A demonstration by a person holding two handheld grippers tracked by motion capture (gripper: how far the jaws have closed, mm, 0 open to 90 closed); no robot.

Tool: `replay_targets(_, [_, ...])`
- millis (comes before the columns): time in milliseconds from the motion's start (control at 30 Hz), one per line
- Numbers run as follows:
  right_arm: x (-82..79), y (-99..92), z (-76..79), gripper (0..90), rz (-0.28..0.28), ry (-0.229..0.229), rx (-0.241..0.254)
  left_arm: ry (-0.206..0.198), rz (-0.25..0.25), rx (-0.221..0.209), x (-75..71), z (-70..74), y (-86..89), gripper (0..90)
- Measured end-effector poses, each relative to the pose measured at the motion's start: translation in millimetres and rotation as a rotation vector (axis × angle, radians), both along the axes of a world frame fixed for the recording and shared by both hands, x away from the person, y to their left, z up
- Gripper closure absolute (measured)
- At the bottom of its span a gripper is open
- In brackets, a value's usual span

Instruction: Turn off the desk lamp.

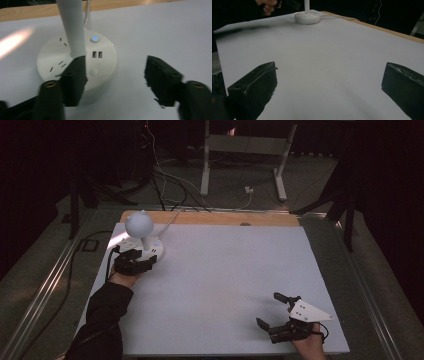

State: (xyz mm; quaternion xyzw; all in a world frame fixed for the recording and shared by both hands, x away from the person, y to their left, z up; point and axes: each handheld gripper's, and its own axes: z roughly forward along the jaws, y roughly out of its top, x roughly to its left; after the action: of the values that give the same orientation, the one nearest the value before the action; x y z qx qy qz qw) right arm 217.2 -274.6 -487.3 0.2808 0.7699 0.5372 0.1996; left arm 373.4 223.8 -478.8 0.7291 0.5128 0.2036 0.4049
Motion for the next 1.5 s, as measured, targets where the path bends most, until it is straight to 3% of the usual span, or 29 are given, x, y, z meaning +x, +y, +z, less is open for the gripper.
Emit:
replay_targets(133, [0.1,0.1,-0.2,0.0,0.000,0.001,-0.002,-0.012,-0.018,-0.026,-5.7,7.5,0.2,22.2])
replay_targets(233, [0.3,0.0,-0.3,0.0,0.001,0.001,0.000,0.008,-0.050,-0.046,-9.5,10.9,0.2,13.8])
replay_targets(300, [0.4,0.1,-0.4,0.0,0.001,0.001,-0.001,0.023,-0.066,-0.060,-11.4,12.3,0.5,2.6])
replay_targets(367, [0.6,0.4,-0.6,0.0,0.001,0.002,-0.001,0.027,-0.070,-0.067,-13.3,13.0,0.8,0.5])
replay_targets(833, [0.6,0.0,-0.2,0.0,-0.003,0.001,-0.002,-0.004,-0.136,-0.089,-42.3,23.1,2.4,0.4])
replay_targets(1100, [0.6,0.1,-0.3,0.0,-0.006,0.001,-0.003,-0.015,-0.168,-0.082,-67.2,21.2,3.8,0.4])
replay_targets(1500, [0.4,0.2,-0.3,0.0,-0.007,0.001,-0.006,0.012,-0.234,-0.065,-101.7,9.4,-3.6,0.3])
